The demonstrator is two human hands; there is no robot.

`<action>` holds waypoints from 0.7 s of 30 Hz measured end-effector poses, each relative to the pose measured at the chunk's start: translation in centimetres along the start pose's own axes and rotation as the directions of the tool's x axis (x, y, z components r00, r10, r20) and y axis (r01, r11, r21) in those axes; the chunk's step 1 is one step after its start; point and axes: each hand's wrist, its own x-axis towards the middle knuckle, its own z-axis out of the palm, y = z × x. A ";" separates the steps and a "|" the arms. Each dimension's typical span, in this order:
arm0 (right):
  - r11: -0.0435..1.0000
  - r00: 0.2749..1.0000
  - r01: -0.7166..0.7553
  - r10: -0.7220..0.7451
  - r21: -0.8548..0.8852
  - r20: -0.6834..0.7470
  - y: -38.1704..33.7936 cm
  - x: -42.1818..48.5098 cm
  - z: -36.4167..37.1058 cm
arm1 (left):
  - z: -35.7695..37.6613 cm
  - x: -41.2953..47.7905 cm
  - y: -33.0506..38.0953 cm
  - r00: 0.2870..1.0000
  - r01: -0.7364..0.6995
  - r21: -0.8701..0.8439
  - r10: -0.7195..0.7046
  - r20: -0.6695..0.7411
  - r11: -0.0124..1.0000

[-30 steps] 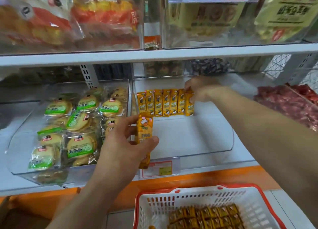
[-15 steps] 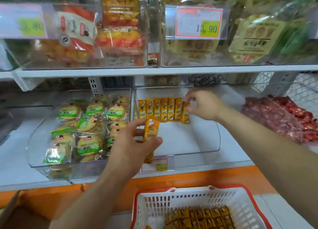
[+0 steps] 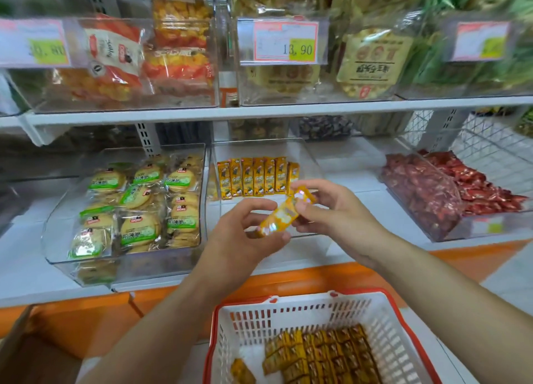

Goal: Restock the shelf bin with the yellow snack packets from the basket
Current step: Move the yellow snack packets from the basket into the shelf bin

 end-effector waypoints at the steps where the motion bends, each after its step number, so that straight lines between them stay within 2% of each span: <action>1: 0.997 1.000 -0.021 0.022 0.073 -0.015 0.0 -0.1 -0.6 | 0.2 -0.1 0.2 1.000 -0.001 -0.022 0.001 -0.015 1.000; 3: 0.992 0.999 -0.053 0.054 0.114 -0.004 0.2 -0.4 -1.6 | 0.5 0.0 0.6 0.998 0.016 -0.088 -0.021 -0.052 0.996; 7: 0.997 0.990 -0.076 0.075 0.010 0.121 1.2 -1.1 -2.3 | 1.6 0.3 1.3 0.995 0.080 -0.282 -0.092 -0.028 0.956; 10: 0.995 0.989 -0.043 0.054 -0.086 0.134 1.6 -1.6 -2.6 | 3.4 0.0 1.4 0.993 0.099 -0.370 -0.116 -0.023 0.924; 14: 0.990 0.997 -0.039 0.048 -0.132 0.066 1.5 -2.0 -3.1 | 5.3 0.2 1.5 0.990 0.057 -0.276 -0.091 -0.110 0.959; 18: 0.970 0.997 0.060 -0.046 -0.234 0.063 1.3 -2.0 -4.0 | 6.3 0.7 1.5 0.990 0.049 -0.211 -0.076 -0.121 0.976; 21: 0.965 0.997 0.076 -0.082 -0.252 -0.012 1.4 -1.8 -5.0 | 6.4 1.8 1.2 0.992 0.011 -0.005 -0.012 -0.128 1.000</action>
